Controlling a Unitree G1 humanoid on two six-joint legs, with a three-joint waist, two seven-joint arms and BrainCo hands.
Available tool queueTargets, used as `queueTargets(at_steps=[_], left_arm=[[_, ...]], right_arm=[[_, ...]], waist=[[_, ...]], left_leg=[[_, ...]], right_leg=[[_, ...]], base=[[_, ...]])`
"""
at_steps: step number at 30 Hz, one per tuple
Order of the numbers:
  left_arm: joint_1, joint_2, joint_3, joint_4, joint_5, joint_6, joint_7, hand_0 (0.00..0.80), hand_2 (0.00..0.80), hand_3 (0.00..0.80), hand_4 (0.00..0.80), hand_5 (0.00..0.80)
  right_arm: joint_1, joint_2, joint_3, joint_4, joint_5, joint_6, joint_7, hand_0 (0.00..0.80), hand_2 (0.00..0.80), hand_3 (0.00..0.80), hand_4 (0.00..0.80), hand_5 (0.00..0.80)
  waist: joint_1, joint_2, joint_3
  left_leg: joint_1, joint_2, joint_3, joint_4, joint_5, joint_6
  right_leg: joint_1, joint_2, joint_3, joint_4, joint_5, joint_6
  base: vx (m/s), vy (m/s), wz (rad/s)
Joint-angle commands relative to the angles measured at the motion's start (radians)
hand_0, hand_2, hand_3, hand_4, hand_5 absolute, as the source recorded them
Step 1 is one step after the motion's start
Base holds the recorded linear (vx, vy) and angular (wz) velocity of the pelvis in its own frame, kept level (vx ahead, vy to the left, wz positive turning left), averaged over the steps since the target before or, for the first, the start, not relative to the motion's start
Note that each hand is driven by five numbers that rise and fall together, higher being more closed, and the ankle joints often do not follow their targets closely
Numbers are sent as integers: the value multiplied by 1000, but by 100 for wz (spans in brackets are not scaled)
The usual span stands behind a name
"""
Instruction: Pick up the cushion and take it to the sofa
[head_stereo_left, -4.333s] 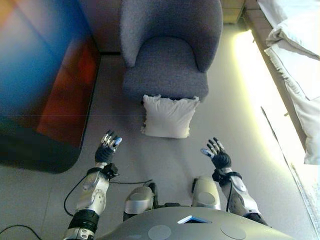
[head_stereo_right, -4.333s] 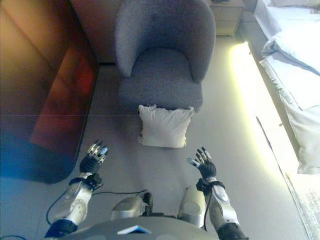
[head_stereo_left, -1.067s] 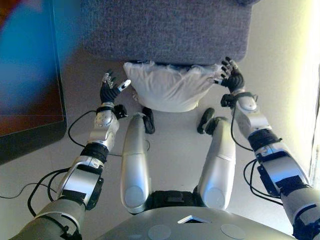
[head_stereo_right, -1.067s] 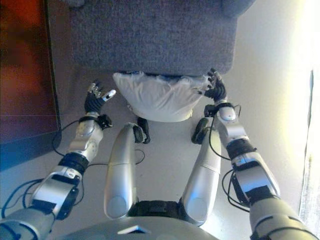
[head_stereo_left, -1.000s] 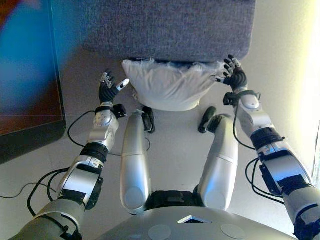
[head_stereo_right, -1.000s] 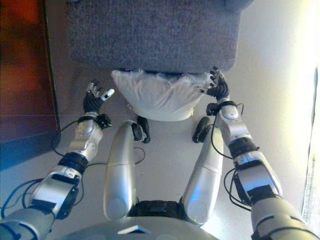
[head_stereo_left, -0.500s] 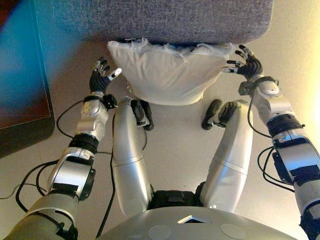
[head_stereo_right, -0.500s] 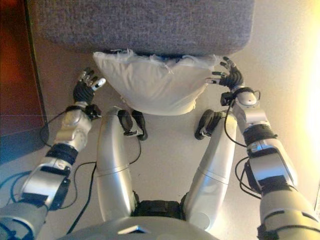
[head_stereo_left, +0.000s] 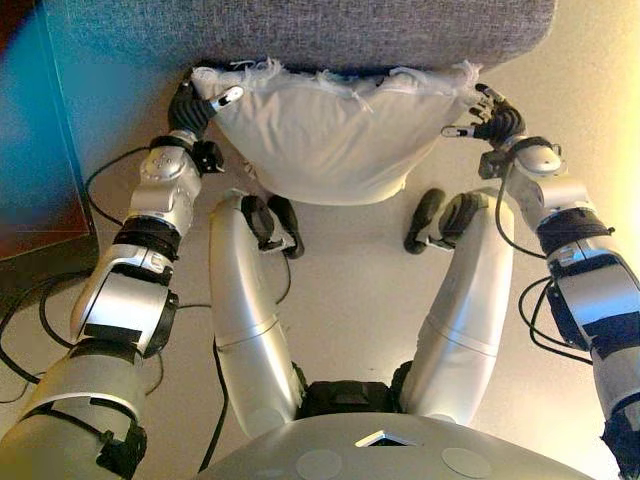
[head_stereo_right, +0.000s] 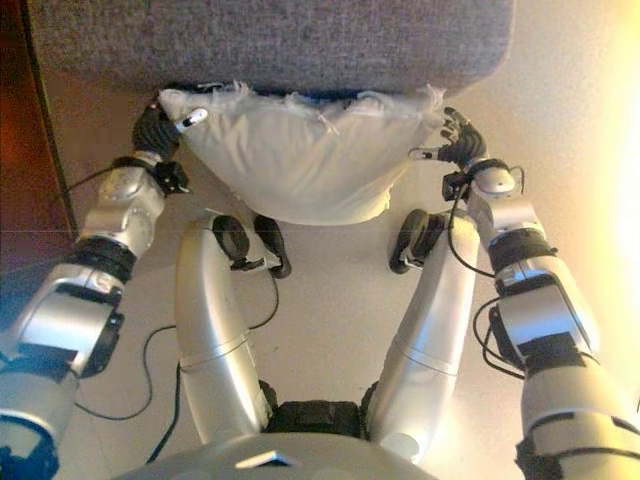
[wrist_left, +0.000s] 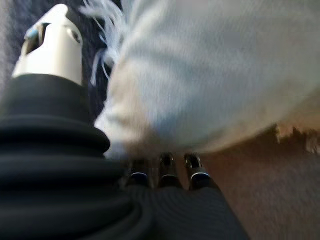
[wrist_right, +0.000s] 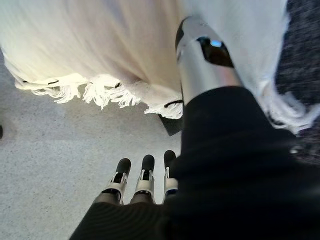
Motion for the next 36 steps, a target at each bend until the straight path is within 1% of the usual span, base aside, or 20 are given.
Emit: queueTargets(at_steps=[1,9,14,15,16,17,18,19,20,21,25,29,33,35,36], left_arm=[[-85,-2,-24,23,-34,-14,-30,0,0,0,0,0],[-110,-5,-55,41,-44,13,-55,0,0,0,0,0],[-101,-10,-64,20,-59,-2,-99,0,0,0,0,0],[-101,-13,-66,12,-61,-1,-111,44,44,44,44,44],[-100,-14,-67,6,-61,-2,-121,129,129,129,129,129],[-100,-17,-72,-5,-59,1,-145,411,411,411,411,411],[-103,-19,-79,-17,-55,6,-166,477,477,477,477,477],[-106,-21,-86,-22,-53,10,-179,696,696,696,696,696],[-109,-21,-96,-27,-59,14,-200,800,800,800,800,800],[-109,-23,-102,-33,-60,15,-214,800,800,800,800,800],[-102,-27,-116,-51,-63,11,-230,800,800,800,800,800],[-89,-34,-110,-75,-77,15,-225,800,800,800,800,800],[-80,-45,-92,-86,-89,2,-241,800,800,800,800,800],[-66,-51,-86,-96,-102,-36,-249,800,800,800,800,800],[-50,-57,-74,-112,-105,-63,-246,800,800,800,800,800]], right_arm=[[-56,-3,28,37,-32,-1,15,0,0,0,0,0],[-101,9,95,20,-46,1,99,0,0,0,0,0],[-112,16,136,-64,-28,8,158,0,0,0,0,0],[-115,19,144,-77,-31,12,168,0,0,0,0,0],[-118,21,150,-88,-33,17,176,0,0,0,0,0],[-123,23,162,-109,-37,30,196,0,0,0,0,0],[-127,25,174,-123,-46,42,212,0,0,0,0,0],[-131,25,182,-129,-56,50,228,223,223,223,223,223],[-133,25,193,-134,-60,55,233,693,693,693,693,693],[-133,26,201,-136,-61,54,229,800,800,800,800,800],[-120,28,202,-146,-31,52,207,800,800,800,800,800],[-97,37,182,-163,-31,55,192,800,800,800,800,800],[-78,42,149,-167,-20,25,162,800,800,800,800,800],[-63,42,131,-178,-20,-3,139,800,800,800,800,800],[-48,40,122,-194,-26,-33,120,800,800,800,800,800]], waist=[[-20,29,-10],[-15,33,-10],[-12,35,-10],[-11,36,-10],[-11,37,-10],[-10,37,-10],[-10,37,-10],[-9,36,-10],[-9,36,-10],[-9,36,-10],[-9,35,-10],[-9,35,-10],[-6,30,-10],[-6,27,-10],[-7,24,-10]], left_leg=[[22,14,24,-33,-53,-12],[3,5,24,-35,-53,-11],[-14,0,25,-30,-53,-15],[-18,0,26,-30,-52,-16],[-20,0,26,-29,-52,-17],[-23,1,26,-29,-51,-19],[-24,2,26,-30,-50,-21],[-24,2,26,-33,-49,-21],[-24,3,26,-34,-46,-22],[-24,5,25,-32,-46,-23],[-20,10,24,-23,-43,-21],[-14,10,22,-18,-42,-23],[19,12,23,-41,-41,-29],[50,16,24,-73,-32,-36],[74,19,24,-99,-25,-40]], right_leg=[[49,-2,66,-56,-2,-20],[28,-9,62,-66,1,-29],[12,-14,60,-65,2,-32],[8,-15,60,-64,2,-33],[6,-15,59,-64,2,-33],[3,-17,58,-65,3,-33],[3,-19,57,-70,6,-32],[3,-20,56,-74,9,-32],[4,-23,55,-78,13,-31],[4,-25,55,-78,16,-30],[10,-28,57,-70,21,-28],[17,-28,61,-62,21,-26],[54,-33,48,-83,21,-22],[88,-33,37,-111,25,-20],[115,-30,29,-134,27,-17]], base=[[0,0,0],[0,0,0],[0,0,0],[0,0,0],[0,0,0],[0,0,0],[0,0,0],[0,0,0],[0,0,0],[0,0,0],[2,-3,1],[2,-9,2],[-23,-56,6],[-24,-59,1],[-24,-50,-2]])
